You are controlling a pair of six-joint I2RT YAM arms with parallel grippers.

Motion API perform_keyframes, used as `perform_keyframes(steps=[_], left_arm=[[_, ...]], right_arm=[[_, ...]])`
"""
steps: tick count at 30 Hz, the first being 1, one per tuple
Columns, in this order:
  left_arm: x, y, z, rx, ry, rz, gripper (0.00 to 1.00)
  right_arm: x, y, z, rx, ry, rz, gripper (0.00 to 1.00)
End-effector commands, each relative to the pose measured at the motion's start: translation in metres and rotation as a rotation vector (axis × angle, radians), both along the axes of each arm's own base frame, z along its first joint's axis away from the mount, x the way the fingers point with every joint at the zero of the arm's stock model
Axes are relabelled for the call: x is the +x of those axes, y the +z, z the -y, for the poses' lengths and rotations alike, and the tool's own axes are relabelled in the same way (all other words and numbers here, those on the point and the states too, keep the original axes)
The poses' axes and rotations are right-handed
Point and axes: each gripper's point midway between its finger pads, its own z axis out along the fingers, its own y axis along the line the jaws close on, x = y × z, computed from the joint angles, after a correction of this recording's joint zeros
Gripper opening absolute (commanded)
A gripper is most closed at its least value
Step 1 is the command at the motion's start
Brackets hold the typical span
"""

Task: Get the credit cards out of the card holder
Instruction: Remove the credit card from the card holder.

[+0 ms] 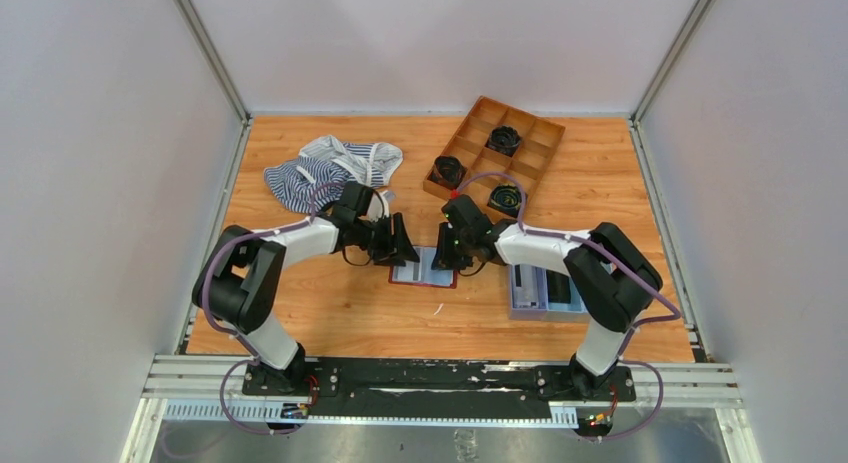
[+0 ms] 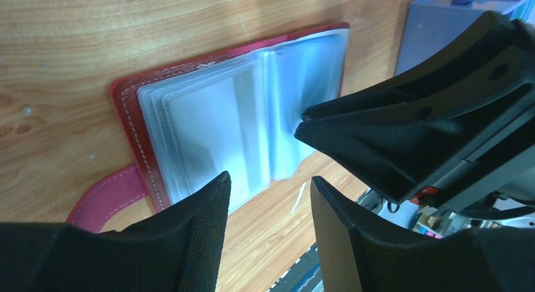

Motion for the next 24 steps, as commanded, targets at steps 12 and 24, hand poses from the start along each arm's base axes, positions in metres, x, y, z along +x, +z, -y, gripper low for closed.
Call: perform_keyframes(steps=[12, 24], left_arm=[[0.018, 0.016, -0.022, 0.147, 0.08, 0.12, 0.53], [0.012, -0.003, -0.014, 0.111, 0.059, 0.058, 0.53]], right_arm=[[-0.01, -0.011, 0.02, -0.049, -0.028, -0.032, 0.25], [-0.014, -0.015, 0.023, -0.046, -0.038, -0.043, 0.25]])
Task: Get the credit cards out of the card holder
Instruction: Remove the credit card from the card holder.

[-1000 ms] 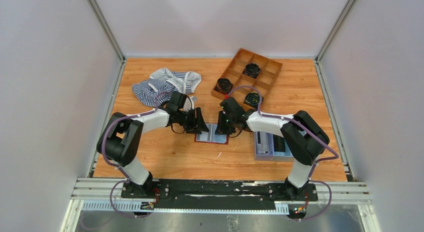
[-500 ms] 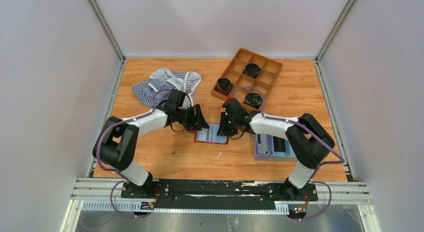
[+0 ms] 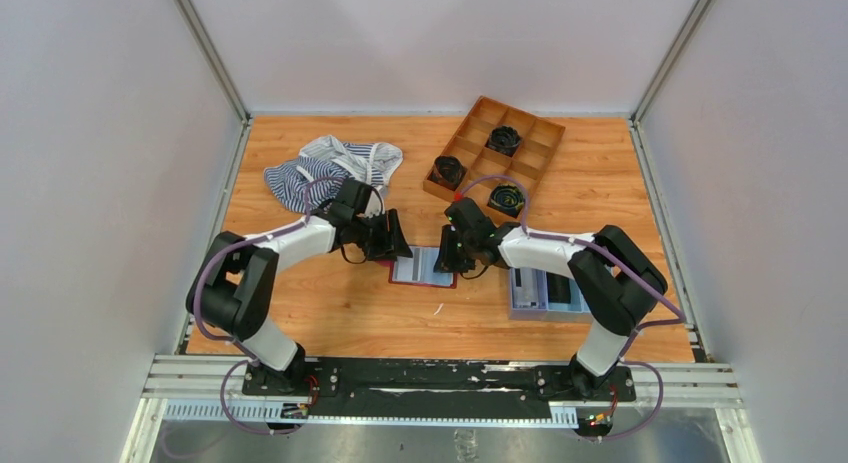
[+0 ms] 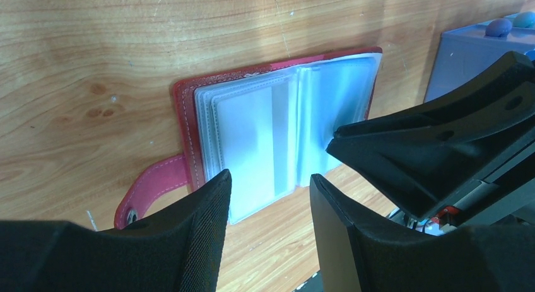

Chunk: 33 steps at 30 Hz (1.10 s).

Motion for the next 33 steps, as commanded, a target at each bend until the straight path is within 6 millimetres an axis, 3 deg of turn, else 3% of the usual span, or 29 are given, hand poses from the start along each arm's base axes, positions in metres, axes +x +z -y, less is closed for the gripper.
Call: perform_keyframes(steps=[1, 15, 20, 28, 33], left_arm=[[-0.003, -0.007, 0.003, 0.0, -0.017, -0.011, 0.53], [-0.01, -0.025, -0.006, 0.054, -0.016, -0.033, 0.53], [-0.012, -0.024, 0.0, 0.023, -0.035, -0.042, 0.53], [-0.011, 0.004, 0.028, -0.175, -0.078, -0.027, 0.52], [-0.008, 0.021, 0.036, -0.224, -0.096, -0.007, 0.52]], right_arm=[[-0.006, -0.014, 0.014, -0.047, -0.022, -0.036, 0.25], [-0.007, -0.016, 0.014, -0.043, -0.022, -0.043, 0.25], [-0.007, -0.016, 0.013, -0.041, -0.021, -0.046, 0.25], [-0.009, -0.018, 0.015, -0.041, -0.029, -0.056, 0.25], [-0.009, -0.018, 0.014, -0.039, -0.028, -0.054, 0.25]])
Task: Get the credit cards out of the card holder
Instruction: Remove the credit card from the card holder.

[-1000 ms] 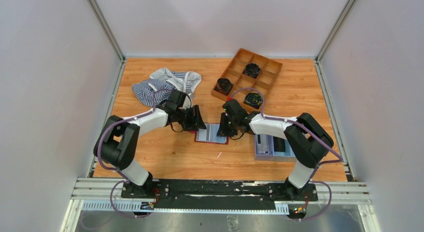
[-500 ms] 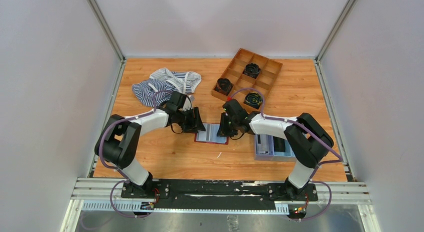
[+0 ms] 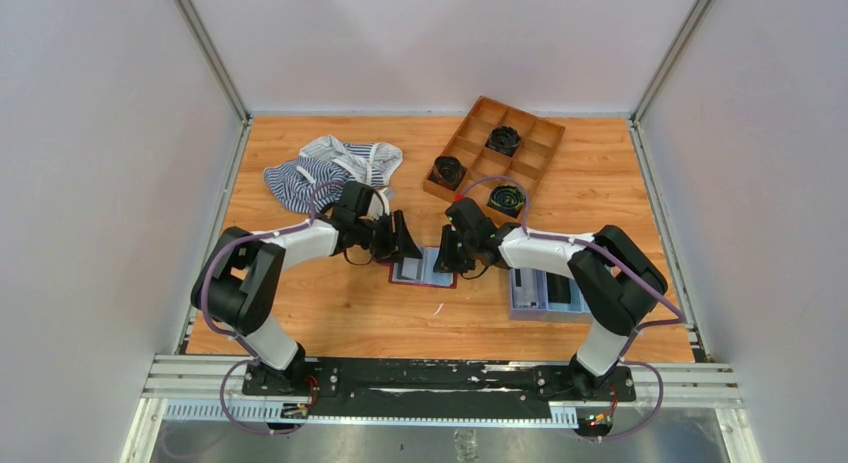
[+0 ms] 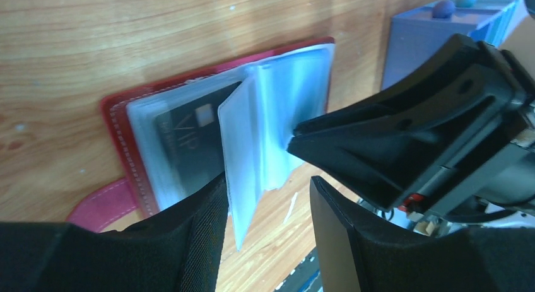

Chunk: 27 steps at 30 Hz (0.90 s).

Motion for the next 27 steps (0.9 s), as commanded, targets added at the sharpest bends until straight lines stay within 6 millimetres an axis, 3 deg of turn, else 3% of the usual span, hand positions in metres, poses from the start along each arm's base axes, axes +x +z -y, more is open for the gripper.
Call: perform_keyframes(steps=[1, 7, 13, 19, 22, 27], left_arm=[[-0.001, 0.022, 0.016, -0.097, -0.045, 0.021, 0.52], [0.0, 0.036, 0.021, -0.137, -0.068, 0.032, 0.53], [-0.007, 0.039, 0.035, -0.159, -0.112, 0.013, 0.53], [-0.019, 0.04, 0.068, -0.166, -0.183, -0.001, 0.53], [-0.018, 0.052, 0.078, -0.203, -0.202, 0.024, 0.53], [-0.009, 0.055, 0.069, -0.199, -0.155, 0.04, 0.53]], right_arm=[[-0.009, -0.018, 0.015, -0.054, -0.017, -0.049, 0.25], [-0.008, -0.014, 0.02, -0.052, -0.036, -0.04, 0.25], [-0.003, 0.002, 0.053, -0.037, -0.128, -0.008, 0.3], [0.005, 0.01, 0.089, -0.027, -0.225, 0.01, 0.31], [0.008, 0.016, 0.09, -0.011, -0.229, 0.024, 0.31], [0.011, 0.025, 0.077, 0.047, -0.19, 0.035, 0.31]])
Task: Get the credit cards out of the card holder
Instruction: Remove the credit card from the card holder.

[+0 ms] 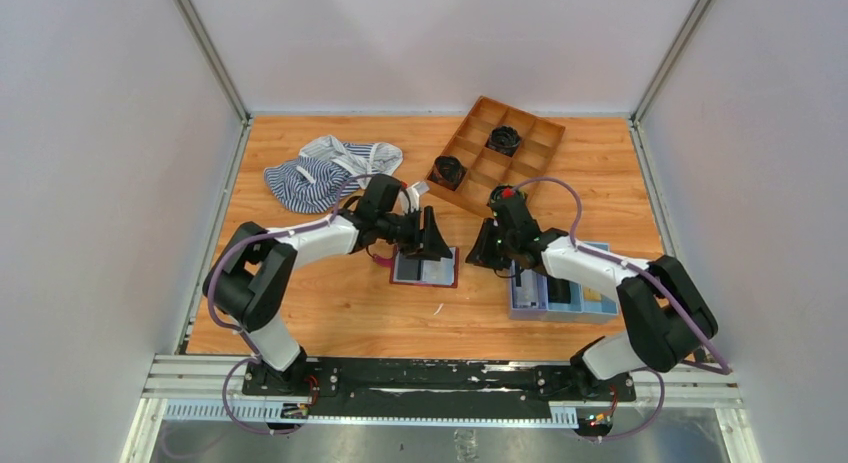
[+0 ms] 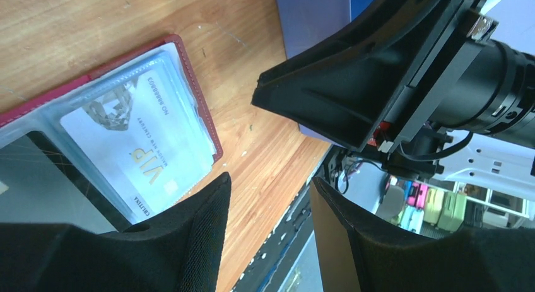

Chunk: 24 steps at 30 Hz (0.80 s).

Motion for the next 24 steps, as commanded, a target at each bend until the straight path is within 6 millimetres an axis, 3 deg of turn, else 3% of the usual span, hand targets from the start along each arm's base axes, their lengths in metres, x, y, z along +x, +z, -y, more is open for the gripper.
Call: perform_keyframes(steps=[1, 9, 24], left_arm=[[0.012, 0.007, -0.008, -0.015, 0.056, 0.01, 0.53], [0.011, -0.022, -0.034, 0.058, 0.16, -0.051, 0.52], [0.014, -0.051, -0.051, 0.121, 0.196, -0.081, 0.51]], right_arm=[[0.001, 0.005, -0.009, 0.047, 0.034, 0.003, 0.3], [0.005, 0.014, -0.061, 0.145, 0.179, 0.016, 0.24], [0.003, -0.016, -0.068, 0.141, 0.19, -0.057, 0.24]])
